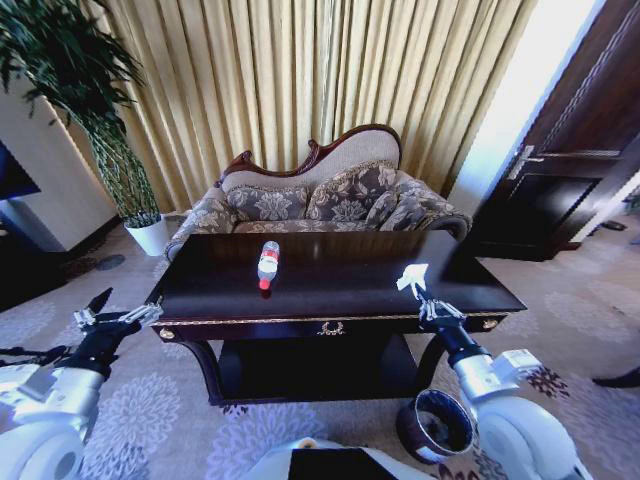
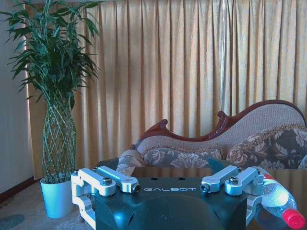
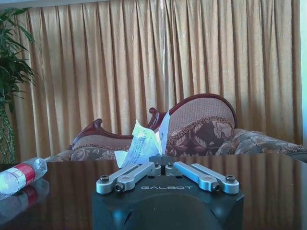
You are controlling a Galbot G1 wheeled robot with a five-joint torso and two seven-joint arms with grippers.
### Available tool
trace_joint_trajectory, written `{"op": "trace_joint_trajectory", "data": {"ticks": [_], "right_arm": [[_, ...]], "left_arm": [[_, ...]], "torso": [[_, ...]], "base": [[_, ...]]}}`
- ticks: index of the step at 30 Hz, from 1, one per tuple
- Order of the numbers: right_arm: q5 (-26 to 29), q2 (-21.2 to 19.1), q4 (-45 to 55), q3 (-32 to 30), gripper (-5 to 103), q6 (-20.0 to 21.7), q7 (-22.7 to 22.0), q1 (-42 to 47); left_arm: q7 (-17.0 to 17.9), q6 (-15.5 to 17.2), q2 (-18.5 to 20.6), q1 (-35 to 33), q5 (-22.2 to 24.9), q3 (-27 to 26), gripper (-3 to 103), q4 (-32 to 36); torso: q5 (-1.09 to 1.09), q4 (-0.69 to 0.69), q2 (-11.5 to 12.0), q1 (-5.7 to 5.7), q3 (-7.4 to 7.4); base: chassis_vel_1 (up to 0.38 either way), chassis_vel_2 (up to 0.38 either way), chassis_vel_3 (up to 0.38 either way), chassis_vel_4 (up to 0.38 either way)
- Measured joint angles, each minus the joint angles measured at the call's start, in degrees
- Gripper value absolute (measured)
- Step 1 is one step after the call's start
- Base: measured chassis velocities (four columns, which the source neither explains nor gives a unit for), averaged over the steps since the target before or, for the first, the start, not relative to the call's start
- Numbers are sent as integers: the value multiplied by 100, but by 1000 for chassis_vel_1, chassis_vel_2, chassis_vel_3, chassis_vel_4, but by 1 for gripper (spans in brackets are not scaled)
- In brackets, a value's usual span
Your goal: Move to the front of the table and place the trash on the table into the trash bin.
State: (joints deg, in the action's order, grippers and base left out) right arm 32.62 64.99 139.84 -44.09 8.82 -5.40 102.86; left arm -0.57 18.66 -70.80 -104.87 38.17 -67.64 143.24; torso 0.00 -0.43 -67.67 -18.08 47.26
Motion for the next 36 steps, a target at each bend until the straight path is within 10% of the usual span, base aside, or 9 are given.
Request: {"op": "trace_joint_trajectory", "data": {"ticks": [36], "right_arm": [[-208,265,-1602,312,0,-222,-269,-405]], "left_arm": [[-12,-56,-16,9,-5,-38,100,0]], "torso": [[1,0,2,-2,2]], "base": [[80,-76,-83,78]]}}
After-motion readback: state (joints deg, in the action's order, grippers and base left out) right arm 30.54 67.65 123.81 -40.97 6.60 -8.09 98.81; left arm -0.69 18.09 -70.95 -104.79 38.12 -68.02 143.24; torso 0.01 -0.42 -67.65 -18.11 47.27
